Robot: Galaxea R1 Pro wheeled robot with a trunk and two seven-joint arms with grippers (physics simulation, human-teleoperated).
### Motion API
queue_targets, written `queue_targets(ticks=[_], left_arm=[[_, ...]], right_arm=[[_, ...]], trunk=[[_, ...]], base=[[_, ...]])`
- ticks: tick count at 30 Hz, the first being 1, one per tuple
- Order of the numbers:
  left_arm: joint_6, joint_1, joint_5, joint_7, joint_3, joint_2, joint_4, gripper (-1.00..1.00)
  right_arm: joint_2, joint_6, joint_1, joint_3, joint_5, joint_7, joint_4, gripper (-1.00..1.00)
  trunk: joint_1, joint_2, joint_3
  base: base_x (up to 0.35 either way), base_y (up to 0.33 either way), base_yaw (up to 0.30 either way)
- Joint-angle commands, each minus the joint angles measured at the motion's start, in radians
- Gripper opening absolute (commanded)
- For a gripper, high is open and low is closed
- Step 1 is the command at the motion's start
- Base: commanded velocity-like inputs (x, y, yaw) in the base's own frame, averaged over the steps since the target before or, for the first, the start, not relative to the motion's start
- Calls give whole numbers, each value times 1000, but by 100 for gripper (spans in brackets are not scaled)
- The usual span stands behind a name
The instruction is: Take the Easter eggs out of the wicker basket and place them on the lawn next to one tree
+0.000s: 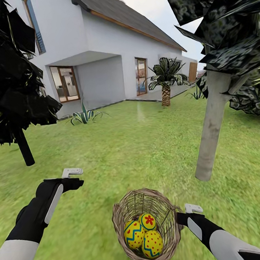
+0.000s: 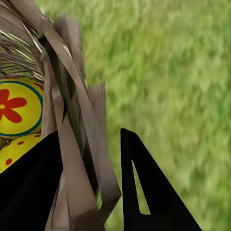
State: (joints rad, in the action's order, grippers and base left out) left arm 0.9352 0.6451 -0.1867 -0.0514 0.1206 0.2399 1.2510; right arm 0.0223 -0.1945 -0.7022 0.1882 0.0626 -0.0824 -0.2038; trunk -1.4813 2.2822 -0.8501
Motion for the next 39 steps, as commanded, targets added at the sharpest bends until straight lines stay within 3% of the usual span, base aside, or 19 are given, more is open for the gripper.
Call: queue_targets(ticks=[1, 10, 11, 27, 28, 39], left_arm=[[4, 1, -7, -5, 2, 1, 1, 100], [4, 1, -7, -5, 2, 1, 0, 100], [-2, 6, -7, -7, 2, 7, 6, 100], [-11, 9, -7, -7, 1, 9, 11, 100], [-11, 9, -7, -7, 1, 9, 11, 100], [-11, 9, -7, -7, 1, 9, 11, 100]], right_arm=[[1, -5, 0, 7, 10, -2, -3, -100], [-2, 7, 0, 6, 9, 13, -11, -100], [2, -71, 0, -19, 8, 15, -67, -100], [1, -55, 0, -18, 8, 15, -69, -100], [1, -54, 0, -18, 8, 15, -69, 100], [1, -54, 0, -18, 8, 15, -69, 100]], trunk=[[-4, 8, -4], [-38, 71, -32], [-38, 70, -32], [-38, 70, -32], [-38, 70, -32], [-38, 70, -32]], base=[[0, 0, 0], [0, 0, 0], [0, 0, 0], [0, 0, 0], [0, 0, 0], [0, 0, 0]])
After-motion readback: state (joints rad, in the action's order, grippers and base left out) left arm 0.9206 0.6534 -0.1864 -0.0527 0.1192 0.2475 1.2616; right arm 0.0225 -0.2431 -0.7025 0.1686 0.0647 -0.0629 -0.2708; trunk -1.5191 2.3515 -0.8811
